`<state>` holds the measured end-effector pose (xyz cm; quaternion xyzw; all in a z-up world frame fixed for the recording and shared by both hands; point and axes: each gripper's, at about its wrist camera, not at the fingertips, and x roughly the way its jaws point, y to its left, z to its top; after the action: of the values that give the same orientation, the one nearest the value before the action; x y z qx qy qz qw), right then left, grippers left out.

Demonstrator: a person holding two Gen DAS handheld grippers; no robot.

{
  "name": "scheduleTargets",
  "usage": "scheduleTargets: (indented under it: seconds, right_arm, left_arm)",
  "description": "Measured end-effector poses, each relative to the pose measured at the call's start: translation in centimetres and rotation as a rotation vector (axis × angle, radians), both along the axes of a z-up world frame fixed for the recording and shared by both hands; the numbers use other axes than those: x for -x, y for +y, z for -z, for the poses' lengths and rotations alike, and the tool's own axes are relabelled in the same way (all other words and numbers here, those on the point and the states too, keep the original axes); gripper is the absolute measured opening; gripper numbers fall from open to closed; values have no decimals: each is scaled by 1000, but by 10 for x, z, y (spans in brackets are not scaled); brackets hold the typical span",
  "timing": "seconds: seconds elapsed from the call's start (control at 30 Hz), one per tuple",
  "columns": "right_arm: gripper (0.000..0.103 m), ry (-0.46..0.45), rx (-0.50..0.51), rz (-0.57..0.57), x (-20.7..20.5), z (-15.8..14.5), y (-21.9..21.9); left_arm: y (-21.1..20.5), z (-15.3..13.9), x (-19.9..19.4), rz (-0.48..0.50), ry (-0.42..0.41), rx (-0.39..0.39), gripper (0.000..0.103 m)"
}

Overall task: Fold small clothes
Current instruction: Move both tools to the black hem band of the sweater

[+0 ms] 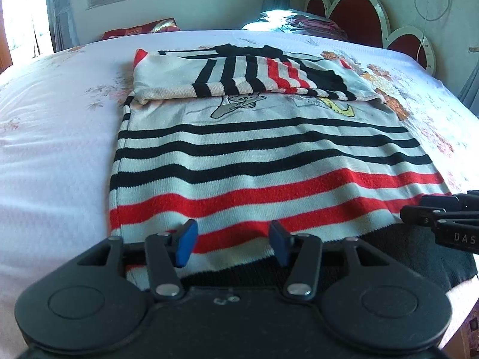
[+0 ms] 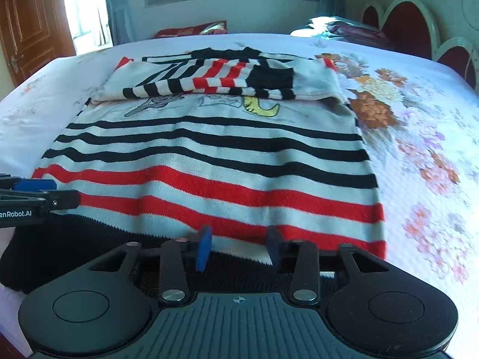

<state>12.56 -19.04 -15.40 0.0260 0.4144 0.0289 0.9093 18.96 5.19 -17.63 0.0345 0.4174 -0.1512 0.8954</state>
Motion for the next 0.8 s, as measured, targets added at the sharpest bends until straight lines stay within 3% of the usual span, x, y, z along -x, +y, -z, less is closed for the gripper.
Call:
scheduleTargets:
  seconds: [0.2,0.3,0.57,0.8]
  right_arm:
    - [45,6,4,32,16,-1,-5]
    - [47,1,-11,48,24,-4,-9]
    - [49,16,19,91,43,2,-18]
    - [53,11,33,135,54,-4,-33]
  left_arm:
    - [5,-7,18,6,-18,10,61]
    - [11,-13,26,-6,-32,22,69]
    - [30,5,34,-17,12,-6,66]
    - [34,-3,40,-30,-4,-7,67]
